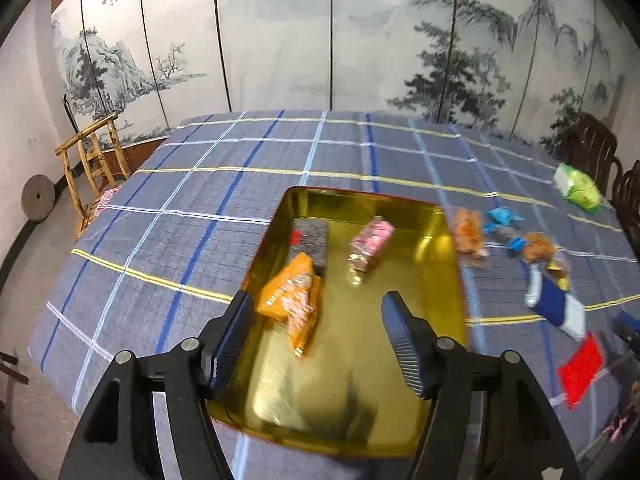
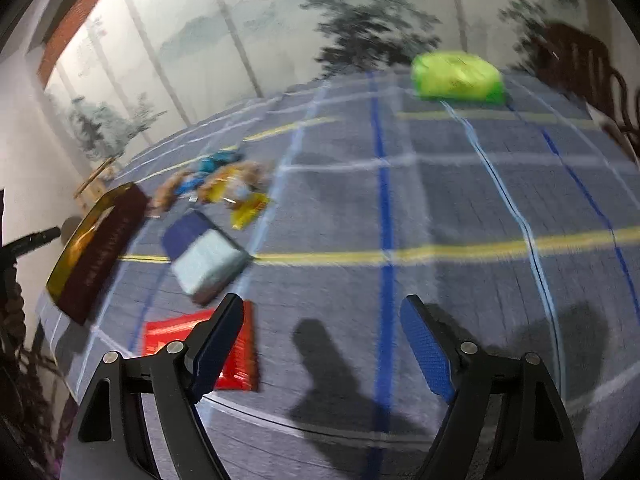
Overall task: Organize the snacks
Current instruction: 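Grasp the yellow-edged clear snack bag with the right gripper, then carry the yellow-edged snack bag into the tin and open the right gripper, then reach the left gripper to the blue-and-white pouch and grasp it, then lift the blue-and-white pouch with the left gripper while the right gripper grasps the red packet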
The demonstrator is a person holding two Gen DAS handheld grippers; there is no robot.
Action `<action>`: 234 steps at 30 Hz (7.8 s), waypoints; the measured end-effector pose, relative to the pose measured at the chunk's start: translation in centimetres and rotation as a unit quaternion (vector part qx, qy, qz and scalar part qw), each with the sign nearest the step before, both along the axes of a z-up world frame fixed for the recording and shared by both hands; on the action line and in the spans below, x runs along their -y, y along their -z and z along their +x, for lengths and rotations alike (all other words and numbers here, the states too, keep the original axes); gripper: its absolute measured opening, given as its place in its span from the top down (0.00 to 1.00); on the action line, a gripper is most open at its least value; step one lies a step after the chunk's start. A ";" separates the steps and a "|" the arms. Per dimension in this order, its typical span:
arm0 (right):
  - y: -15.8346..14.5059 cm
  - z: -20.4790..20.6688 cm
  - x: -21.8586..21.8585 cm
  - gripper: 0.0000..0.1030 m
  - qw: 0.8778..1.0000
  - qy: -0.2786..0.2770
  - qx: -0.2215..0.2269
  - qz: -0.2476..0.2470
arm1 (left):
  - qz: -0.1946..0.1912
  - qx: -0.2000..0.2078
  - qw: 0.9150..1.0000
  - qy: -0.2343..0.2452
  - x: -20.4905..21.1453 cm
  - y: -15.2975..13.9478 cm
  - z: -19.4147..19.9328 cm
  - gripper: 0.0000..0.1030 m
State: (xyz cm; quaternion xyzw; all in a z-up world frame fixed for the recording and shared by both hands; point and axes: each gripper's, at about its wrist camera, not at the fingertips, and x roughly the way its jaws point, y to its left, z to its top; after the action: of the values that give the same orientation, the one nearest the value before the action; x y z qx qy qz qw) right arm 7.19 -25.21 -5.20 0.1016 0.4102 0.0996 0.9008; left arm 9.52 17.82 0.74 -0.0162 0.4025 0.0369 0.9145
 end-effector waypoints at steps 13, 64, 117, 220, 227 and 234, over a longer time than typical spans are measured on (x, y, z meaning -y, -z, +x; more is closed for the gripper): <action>-2.9 9.3 -7.2 0.33 0.980 -0.188 0.017 -0.069 | -0.015 0.002 1.000 0.017 3.3 -1.6 -6.3 0.26; -5.7 11.6 -36.8 0.75 0.940 -0.337 -0.054 -0.026 | 0.067 0.061 0.996 -0.012 -0.1 -3.7 -11.9 0.09; -11.4 4.0 -23.6 0.35 0.978 -0.197 0.065 0.033 | 0.074 0.026 0.997 0.012 -0.6 -2.3 -11.7 0.08; -2.6 -0.1 -10.5 0.24 0.849 -0.509 -0.035 -0.137 | -0.069 -0.111 0.988 0.078 14.6 -3.2 -2.7 0.55; -1.9 0.5 -13.1 0.24 0.798 -0.574 -0.044 -0.179 | -0.073 -0.110 0.990 0.043 11.3 -3.3 -2.6 0.55; -1.1 1.9 -14.7 0.35 0.759 -0.617 -0.074 -0.196 | -0.066 -0.107 0.991 0.041 10.8 -3.3 -2.6 0.55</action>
State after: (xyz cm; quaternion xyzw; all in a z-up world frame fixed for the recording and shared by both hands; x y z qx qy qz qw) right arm 9.08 -10.49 -4.06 -0.3453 0.4604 0.5430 0.6115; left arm 6.93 7.04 4.02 -0.0556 0.4998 -0.0257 0.8640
